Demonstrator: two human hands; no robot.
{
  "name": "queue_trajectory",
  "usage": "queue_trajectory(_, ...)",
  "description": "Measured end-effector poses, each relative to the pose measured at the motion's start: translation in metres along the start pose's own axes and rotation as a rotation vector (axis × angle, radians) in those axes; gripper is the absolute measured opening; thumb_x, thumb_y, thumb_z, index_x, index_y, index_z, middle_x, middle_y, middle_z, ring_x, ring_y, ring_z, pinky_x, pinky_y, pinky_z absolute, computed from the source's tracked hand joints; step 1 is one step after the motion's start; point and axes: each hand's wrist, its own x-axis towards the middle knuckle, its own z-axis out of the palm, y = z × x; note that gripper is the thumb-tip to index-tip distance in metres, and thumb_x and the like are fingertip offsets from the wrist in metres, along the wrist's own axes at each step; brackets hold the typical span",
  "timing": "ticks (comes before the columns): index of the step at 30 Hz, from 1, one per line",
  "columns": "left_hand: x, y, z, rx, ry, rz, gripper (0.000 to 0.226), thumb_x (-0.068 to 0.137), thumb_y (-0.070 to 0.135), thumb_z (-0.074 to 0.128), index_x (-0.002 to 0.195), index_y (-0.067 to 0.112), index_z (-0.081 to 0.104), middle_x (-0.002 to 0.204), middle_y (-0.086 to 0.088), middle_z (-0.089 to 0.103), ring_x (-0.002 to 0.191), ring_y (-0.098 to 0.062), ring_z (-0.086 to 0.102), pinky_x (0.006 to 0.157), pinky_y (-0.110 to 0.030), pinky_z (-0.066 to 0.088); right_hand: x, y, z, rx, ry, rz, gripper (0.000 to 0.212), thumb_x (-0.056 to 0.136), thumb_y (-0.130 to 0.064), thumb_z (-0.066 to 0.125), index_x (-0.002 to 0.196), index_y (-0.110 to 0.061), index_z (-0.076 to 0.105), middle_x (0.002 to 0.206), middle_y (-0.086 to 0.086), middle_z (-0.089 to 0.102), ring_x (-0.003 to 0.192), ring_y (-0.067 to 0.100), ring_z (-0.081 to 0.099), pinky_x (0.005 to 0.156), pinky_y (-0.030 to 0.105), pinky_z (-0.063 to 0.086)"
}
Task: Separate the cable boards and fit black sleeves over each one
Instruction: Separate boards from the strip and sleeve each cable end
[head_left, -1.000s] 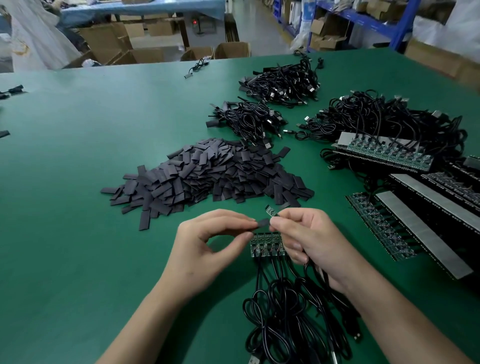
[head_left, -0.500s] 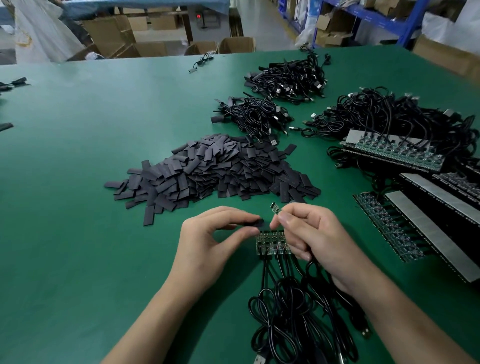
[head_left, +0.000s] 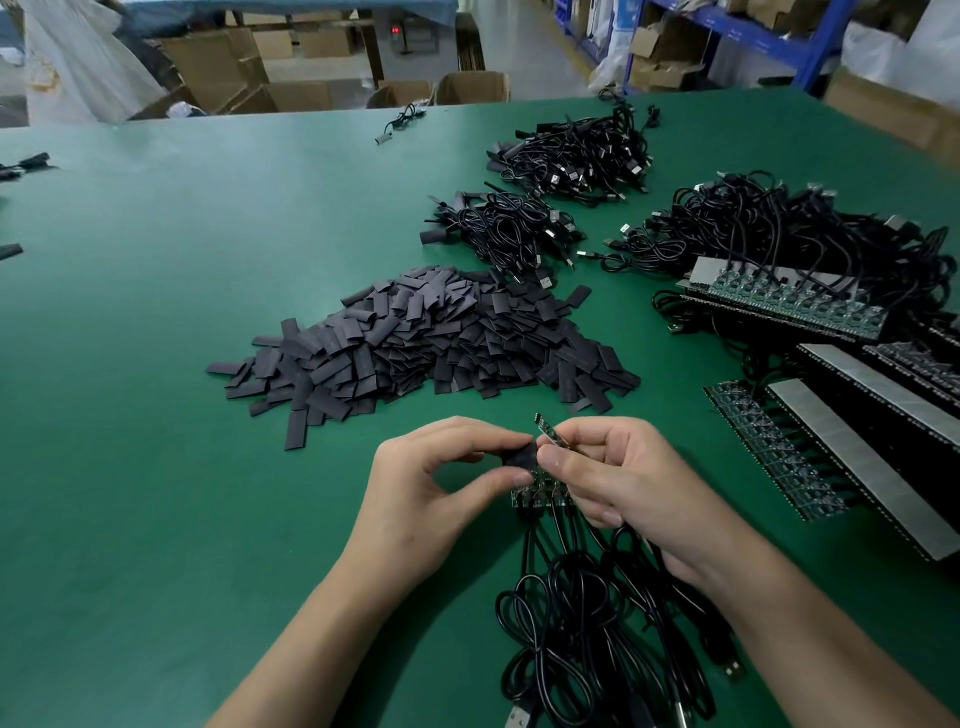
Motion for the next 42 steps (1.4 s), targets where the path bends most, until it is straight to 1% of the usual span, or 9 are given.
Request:
queue_trajectory(5, 0.0003, -0.0009, 0.0004, -0.044, -0.016, -0.027, 0.023, 0.082, 0.026, 0.082, 0.105, 0.026, 0.079, 0.101, 0.016, 0.077, 0.096, -0.012, 0.073, 0.084, -0.032, 0.059, -0.0007, -0.0015, -0.0005, 0.025, -0.014, 0.02, 0.007, 0.088, -0.029, 0.076, 0.089, -0.023, 0.079, 0.054, -0.01, 0.048, 0.04, 0.003, 0.029, 0.043, 0.016, 0.025)
queue_trajectory(10, -0.0002, 0.0005, 0.0015, -0.152, -0.029, -0.068, 0.021, 0.082, 0.029, 0.081, 0.102, 0.031, 0.079, 0.1, 0.012, 0.078, 0.092, -0.012, 0.075, 0.085, -0.022, 0.057, -0.0008, -0.0022, -0.0006, 0.046, -0.018, 0.032, 0.006, 0.087, -0.028, 0.074, 0.086, -0.025, 0.079, 0.051, -0.012, 0.046, 0.04, 0.003, 0.028, 0.043, 0.018, 0.023)
queue_trajectory(16, -0.0008, 0.0012, 0.0015, -0.184, -0.038, -0.082, 0.021, 0.081, 0.021, 0.082, 0.101, 0.027, 0.08, 0.099, 0.01, 0.079, 0.09, -0.012, 0.075, 0.085, -0.021, 0.056, -0.0004, -0.0026, -0.0001, 0.077, -0.026, 0.051, 0.007, 0.084, -0.028, 0.074, 0.081, -0.025, 0.079, 0.05, -0.012, 0.047, 0.039, 0.002, 0.027, 0.044, 0.02, 0.02)
queue_trajectory(20, -0.0007, 0.0021, 0.0018, -0.178, -0.04, -0.073, 0.022, 0.08, 0.023, 0.083, 0.102, 0.024, 0.08, 0.097, 0.01, 0.078, 0.09, -0.013, 0.075, 0.084, -0.022, 0.056, -0.0002, -0.0031, -0.0005, 0.086, -0.029, 0.061, 0.007, 0.079, -0.033, 0.076, 0.08, -0.026, 0.079, 0.05, -0.012, 0.047, 0.039, 0.003, 0.027, 0.043, 0.019, 0.02)
queue_trajectory(26, -0.002, 0.0027, 0.0024, -0.142, -0.02, -0.065, 0.021, 0.081, 0.029, 0.083, 0.101, 0.023, 0.08, 0.096, 0.011, 0.078, 0.09, -0.013, 0.075, 0.084, -0.024, 0.056, -0.0013, -0.0048, -0.0003, 0.081, -0.04, 0.059, 0.007, 0.083, -0.028, 0.074, 0.077, -0.027, 0.078, 0.05, -0.014, 0.047, 0.039, 0.002, 0.026, 0.044, 0.02, 0.018)
queue_trajectory(31, -0.0017, 0.0026, 0.0014, -0.041, -0.005, -0.012, 0.02, 0.083, 0.03, 0.083, 0.102, 0.023, 0.081, 0.097, 0.013, 0.078, 0.092, -0.015, 0.074, 0.083, -0.034, 0.058, -0.0019, -0.005, -0.0007, 0.081, -0.039, 0.058, 0.008, 0.085, -0.026, 0.073, 0.078, -0.027, 0.077, 0.05, -0.014, 0.047, 0.039, 0.002, 0.026, 0.043, 0.017, 0.019)
queue_trajectory(34, -0.0021, 0.0034, 0.0013, 0.014, 0.003, 0.032, 0.019, 0.084, 0.028, 0.084, 0.101, 0.02, 0.081, 0.096, 0.013, 0.077, 0.091, -0.012, 0.074, 0.082, -0.03, 0.057, -0.0024, -0.0057, -0.0012, 0.065, -0.051, 0.063, 0.008, 0.086, -0.027, 0.075, 0.078, -0.028, 0.077, 0.05, -0.014, 0.046, 0.039, 0.002, 0.026, 0.043, 0.017, 0.019)
queue_trajectory(37, -0.0023, 0.005, 0.0015, 0.058, 0.007, 0.065, 0.02, 0.083, 0.027, 0.084, 0.1, 0.018, 0.081, 0.096, 0.013, 0.077, 0.091, -0.009, 0.073, 0.082, -0.026, 0.056, -0.0016, -0.0055, -0.0003, 0.028, -0.036, 0.074, 0.016, 0.091, -0.021, 0.076, 0.077, -0.028, 0.077, 0.049, -0.012, 0.043, 0.039, 0.003, 0.025, 0.043, 0.017, 0.018)
queue_trajectory(42, -0.0031, 0.0058, -0.0001, 0.198, 0.0, 0.118, 0.022, 0.087, 0.04, 0.079, 0.099, 0.022, 0.081, 0.096, 0.016, 0.074, 0.088, -0.005, 0.072, 0.077, -0.033, 0.059, -0.0003, -0.0012, 0.0002, -0.033, 0.008, 0.074, 0.029, 0.096, -0.008, 0.069, 0.078, -0.028, 0.078, 0.051, -0.013, 0.047, 0.04, 0.002, 0.025, 0.042, 0.017, 0.017)
